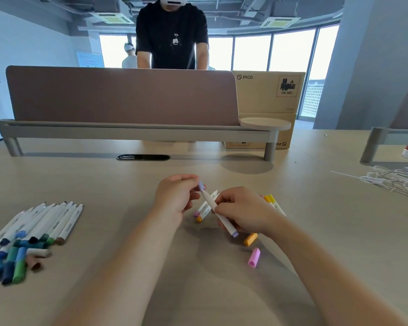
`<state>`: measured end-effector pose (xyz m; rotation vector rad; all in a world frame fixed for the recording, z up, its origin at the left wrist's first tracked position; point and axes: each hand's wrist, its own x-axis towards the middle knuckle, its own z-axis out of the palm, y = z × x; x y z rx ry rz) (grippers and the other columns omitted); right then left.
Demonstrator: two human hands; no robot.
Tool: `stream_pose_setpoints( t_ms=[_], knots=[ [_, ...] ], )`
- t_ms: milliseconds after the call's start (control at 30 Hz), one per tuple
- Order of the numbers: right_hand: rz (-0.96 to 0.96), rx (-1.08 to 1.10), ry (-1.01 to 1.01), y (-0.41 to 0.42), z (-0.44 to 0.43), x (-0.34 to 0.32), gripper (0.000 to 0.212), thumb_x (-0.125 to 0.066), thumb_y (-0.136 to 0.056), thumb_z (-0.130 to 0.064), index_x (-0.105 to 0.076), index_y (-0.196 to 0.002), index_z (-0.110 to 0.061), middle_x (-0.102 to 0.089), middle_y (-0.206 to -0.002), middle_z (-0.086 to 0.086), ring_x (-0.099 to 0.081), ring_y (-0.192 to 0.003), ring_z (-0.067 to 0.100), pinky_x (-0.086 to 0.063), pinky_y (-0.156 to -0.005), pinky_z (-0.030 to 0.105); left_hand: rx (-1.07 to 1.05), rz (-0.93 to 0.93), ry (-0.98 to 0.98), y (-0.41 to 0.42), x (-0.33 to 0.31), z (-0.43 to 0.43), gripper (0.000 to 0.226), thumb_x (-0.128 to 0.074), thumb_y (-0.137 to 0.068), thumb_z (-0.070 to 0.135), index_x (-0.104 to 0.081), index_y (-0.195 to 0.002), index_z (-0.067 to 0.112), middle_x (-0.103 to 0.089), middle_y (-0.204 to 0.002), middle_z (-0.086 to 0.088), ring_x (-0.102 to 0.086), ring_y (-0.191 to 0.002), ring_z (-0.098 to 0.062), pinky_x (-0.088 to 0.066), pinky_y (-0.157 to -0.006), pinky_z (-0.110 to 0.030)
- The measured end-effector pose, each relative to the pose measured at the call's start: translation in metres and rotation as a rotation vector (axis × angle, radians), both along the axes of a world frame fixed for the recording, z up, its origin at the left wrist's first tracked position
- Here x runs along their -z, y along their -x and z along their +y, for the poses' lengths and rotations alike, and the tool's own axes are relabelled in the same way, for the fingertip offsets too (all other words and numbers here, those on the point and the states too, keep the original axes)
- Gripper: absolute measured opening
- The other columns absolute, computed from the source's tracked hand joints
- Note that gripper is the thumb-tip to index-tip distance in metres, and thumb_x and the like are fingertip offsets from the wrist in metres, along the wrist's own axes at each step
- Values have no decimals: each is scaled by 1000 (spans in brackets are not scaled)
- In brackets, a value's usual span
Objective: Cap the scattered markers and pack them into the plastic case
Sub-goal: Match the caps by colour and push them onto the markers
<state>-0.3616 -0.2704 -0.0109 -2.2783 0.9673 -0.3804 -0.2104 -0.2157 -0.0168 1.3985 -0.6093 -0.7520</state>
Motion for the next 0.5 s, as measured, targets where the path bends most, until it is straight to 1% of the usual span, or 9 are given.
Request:
stream_pose_setpoints(
  t_ms=[100,233,300,400,500],
  knots=[
    [-19,0,12,0,-2,2,17,-55,-91,-28,-70,-86,-25,-73,-81,3,-61,-71,14,-55,-79,41,-2,-41,6,1,2,0,11,-59,-87,3,-66,-82,9,-75,-80,-11,-54,-55,-15,-36,-50,-25],
    [-36,-22,48,-1,-1,4,20,-55,-97,-34,-71,-97,-22,-72,-85,0,-62,-72,13,-54,-82,39,-17,-86,7,2,3,0,11,-57,-83,0,-64,-80,7,-73,-74,-9,-53,-50,-14,-35,-49,-24],
    [-35,-26,61,-1,0,5,21,-54,-98,-35,-70,-97,-21,-72,-85,0,-61,-71,13,-54,-80,37,-14,-93,3,3,4,0,11,-57,-83,0,-63,-80,8,-74,-74,-9,-53,-50,-15,-34,-49,-24],
    [-27,-25,66,-1,1,4,21,-53,-99,-33,-69,-96,-19,-72,-84,2,-58,-64,11,-51,-73,30,-13,-110,4,4,3,0,10,-56,-83,0,-63,-85,9,-75,-77,-9,-54,-51,-15,-34,-49,-24],
    [-100,2,2,1,0,1,25,-51,-100,-27,-70,-95,-12,-70,-71,-2,-53,-45,6,-47,-51,19,-14,-123,11,4,3,-1,10,-57,-87,2,-61,-89,10,-76,-79,-9,-55,-53,-15,-34,-49,-25]
  ],
)
